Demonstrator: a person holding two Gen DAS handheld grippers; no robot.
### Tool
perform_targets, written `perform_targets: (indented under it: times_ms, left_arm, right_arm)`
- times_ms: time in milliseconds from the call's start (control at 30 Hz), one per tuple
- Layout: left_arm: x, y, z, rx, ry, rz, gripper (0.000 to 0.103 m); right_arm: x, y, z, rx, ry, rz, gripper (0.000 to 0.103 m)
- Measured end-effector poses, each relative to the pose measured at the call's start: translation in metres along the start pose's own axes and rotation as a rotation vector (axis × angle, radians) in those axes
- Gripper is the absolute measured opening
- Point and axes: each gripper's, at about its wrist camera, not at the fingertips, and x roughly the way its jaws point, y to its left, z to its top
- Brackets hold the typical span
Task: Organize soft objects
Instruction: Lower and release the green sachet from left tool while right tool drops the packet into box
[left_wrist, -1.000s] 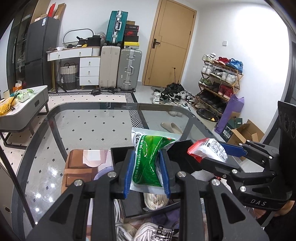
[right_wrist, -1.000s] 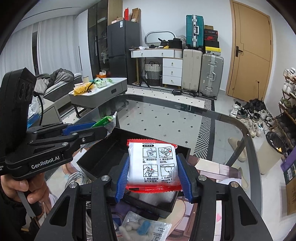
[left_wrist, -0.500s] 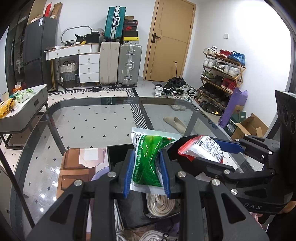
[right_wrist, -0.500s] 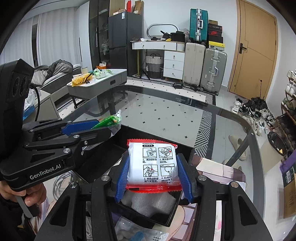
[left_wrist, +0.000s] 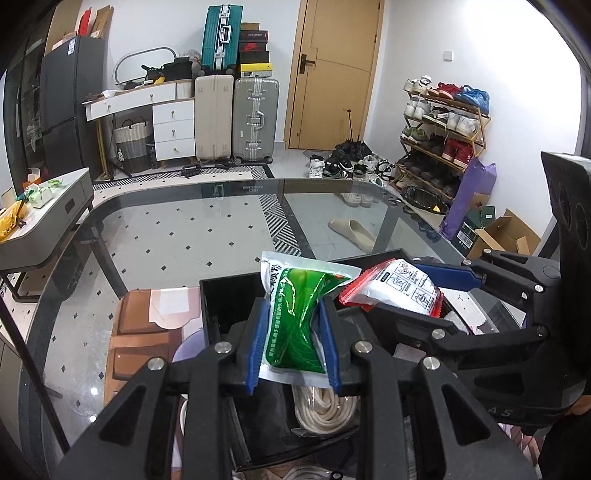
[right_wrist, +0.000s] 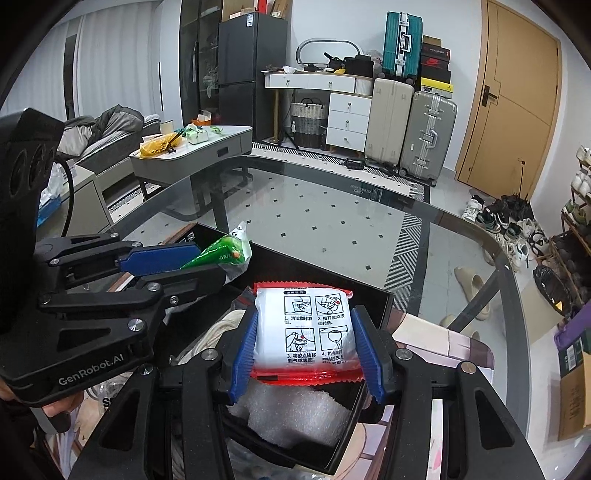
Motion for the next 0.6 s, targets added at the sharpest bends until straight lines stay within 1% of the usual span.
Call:
perform_targets:
  times_ms: [167,233,267,333,400,433,467,500,533,600]
  left_arm:
    - [0.005,-0.001,-0.001,0.003,0.021,0.008,0.026]
    - [0.004,0.0,-0.001,0.005,0.023,0.013,0.026]
    - [0.003,0.0,-0.001,0.005,0.023,0.015,0.027]
    - [0.002,0.002,-0.001,-0.001,0.027,0.012,0.028]
    - [-0.001,0.004,-0.001,-0.008,0.03,0.017,0.038]
    - [-0.003,0.004,-0.002,-0.011,0.032,0.017,0.047]
    - [-0.005,0.004,-0.002,-0.015,0.031,0.012,0.05]
    - [-0.008,0.005,-0.002,-0.017,0.029,0.007,0.05]
    - [-0.011,0.005,-0.003,-0.017,0.029,0.006,0.053]
    - [-0.016,0.004,-0.005,-0.015,0.028,0.011,0.058]
  right_arm:
    - [0.004,0.003,0.002,-0.02,0.01,0.005,0.05]
    - [0.004,0.006,0.003,-0.032,0.01,0.012,0.051]
    - [0.002,0.007,0.003,-0.04,0.0,0.002,0.054]
    - [-0.002,0.007,0.003,-0.044,-0.022,-0.023,0.063]
    - [-0.011,0.004,0.002,-0.032,-0.056,-0.043,0.076]
    - [-0.017,0.001,0.001,-0.02,-0.071,-0.049,0.079]
    - [-0.021,0.0,0.0,-0.01,-0.083,-0.056,0.086]
    - [-0.025,-0.001,0.0,-0.003,-0.09,-0.063,0.091]
    - [-0.03,-0.003,-0.002,0.006,-0.097,-0.068,0.093]
    - [-0.039,-0.005,-0.007,0.022,-0.105,-0.074,0.1]
